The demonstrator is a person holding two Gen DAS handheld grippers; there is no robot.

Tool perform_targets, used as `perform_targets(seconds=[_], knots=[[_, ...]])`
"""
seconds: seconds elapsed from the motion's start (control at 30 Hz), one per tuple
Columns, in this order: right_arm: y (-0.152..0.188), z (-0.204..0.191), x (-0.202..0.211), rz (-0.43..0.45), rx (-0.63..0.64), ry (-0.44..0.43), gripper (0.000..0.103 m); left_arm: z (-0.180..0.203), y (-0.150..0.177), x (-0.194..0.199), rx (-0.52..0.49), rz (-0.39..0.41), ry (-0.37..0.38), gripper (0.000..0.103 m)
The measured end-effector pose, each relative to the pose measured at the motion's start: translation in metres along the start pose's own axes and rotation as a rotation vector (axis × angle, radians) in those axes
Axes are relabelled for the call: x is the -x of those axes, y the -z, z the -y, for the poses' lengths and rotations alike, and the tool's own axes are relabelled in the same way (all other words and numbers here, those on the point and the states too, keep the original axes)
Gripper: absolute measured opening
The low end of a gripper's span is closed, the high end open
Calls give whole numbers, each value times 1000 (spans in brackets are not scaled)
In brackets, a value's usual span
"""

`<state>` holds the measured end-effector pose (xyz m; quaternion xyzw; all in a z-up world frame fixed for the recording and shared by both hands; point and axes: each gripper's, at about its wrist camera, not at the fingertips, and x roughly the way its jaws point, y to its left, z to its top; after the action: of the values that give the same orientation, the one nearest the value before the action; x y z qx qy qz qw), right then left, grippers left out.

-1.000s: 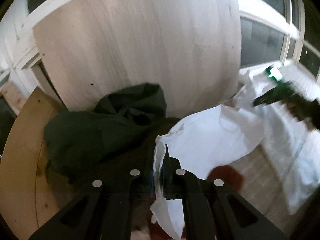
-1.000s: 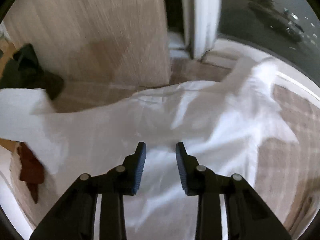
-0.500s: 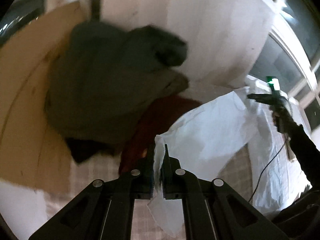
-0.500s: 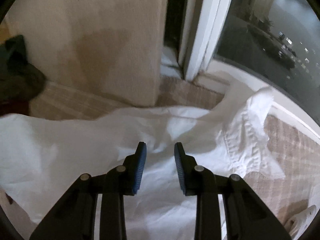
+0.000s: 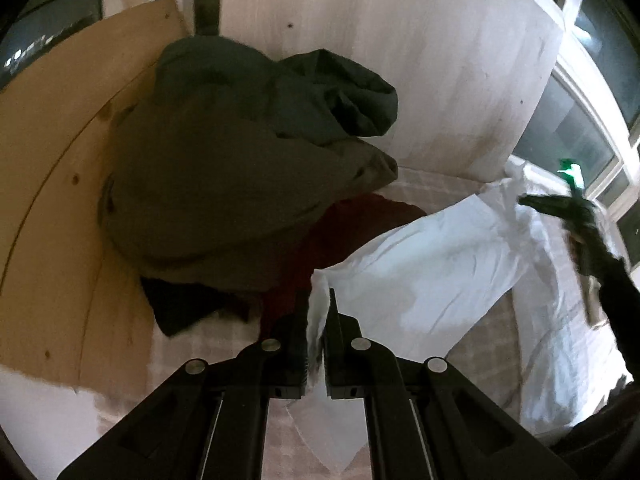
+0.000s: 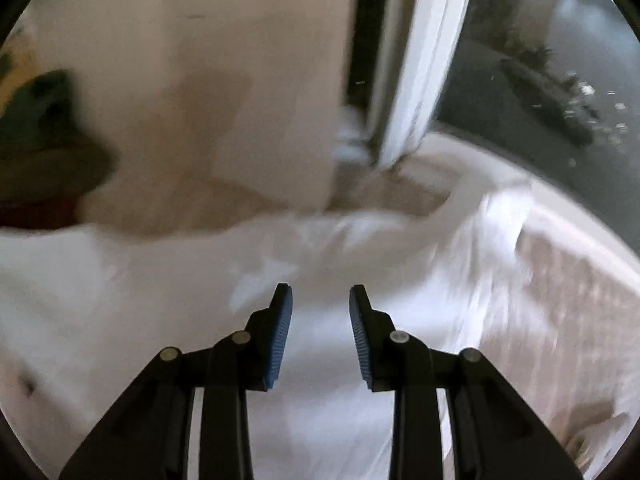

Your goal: Fold clothes

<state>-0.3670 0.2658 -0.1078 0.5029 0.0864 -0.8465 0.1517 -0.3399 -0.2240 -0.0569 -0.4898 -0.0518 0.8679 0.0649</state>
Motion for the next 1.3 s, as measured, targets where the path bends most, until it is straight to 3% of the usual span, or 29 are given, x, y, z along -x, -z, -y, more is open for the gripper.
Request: perform_targets(seconds=[0.1, 0.17, 0.2, 0.27, 0.33, 0.43, 0.53, 0.6, 0.63, 0.67, 0.77, 0.87, 0.93, 1.03, 1.13, 1.23, 1.3], knots=[[38, -9, 9, -55, 40, -36, 31, -3, -8, -11, -8, -1, -10, 5], [59, 0, 2, -101, 71, 9, 32, -9, -11, -17, 2, -10, -21, 5], [57, 9, 4, -69, 51, 31, 32, -12, -12, -20, 5, -19, -31, 5], [49, 32, 16, -62, -29, 162, 32, -15, -13, -31, 3, -43, -35, 5], [51, 51, 48, -23, -118, 77, 32, -17, -13, -38, 7, -57, -42, 5], [90, 40, 85, -13, -111, -44, 32, -17, -18, -43, 12, -57, -44, 5], [141, 9, 78, -92, -88, -167, 30, -16, -30, -38, 17, -32, -35, 5], [164, -13, 68, -147, -27, -135, 26, -11, -39, -30, 16, -11, -20, 5], [167, -20, 68, -126, 17, -87, 24, -7, -43, -23, 12, 3, -11, 5], [167, -24, 71, -110, 35, -64, 23, 0, -46, -13, -4, 23, 4, 5], [150, -27, 93, -91, -51, -133, 10, 29, -54, 18, -63, 85, 43, 5], [127, -46, 110, -53, -80, -236, 10, 64, -58, 51, -125, 152, 101, 5], [109, -66, 105, -59, -101, -308, 10, 94, -52, 65, -175, 170, 132, 5], [93, -88, 75, -134, -79, -289, 10, 138, -42, 85, -252, 193, 178, 5], [85, -90, 74, -143, -49, -273, 7, 183, -32, 106, -328, 217, 225, 5], [83, -69, 94, -142, -163, -364, 7, 232, -16, 120, -409, 235, 283, 5], [81, -54, 103, -143, -237, -446, 9, 274, -2, 127, -454, 235, 370, 5]])
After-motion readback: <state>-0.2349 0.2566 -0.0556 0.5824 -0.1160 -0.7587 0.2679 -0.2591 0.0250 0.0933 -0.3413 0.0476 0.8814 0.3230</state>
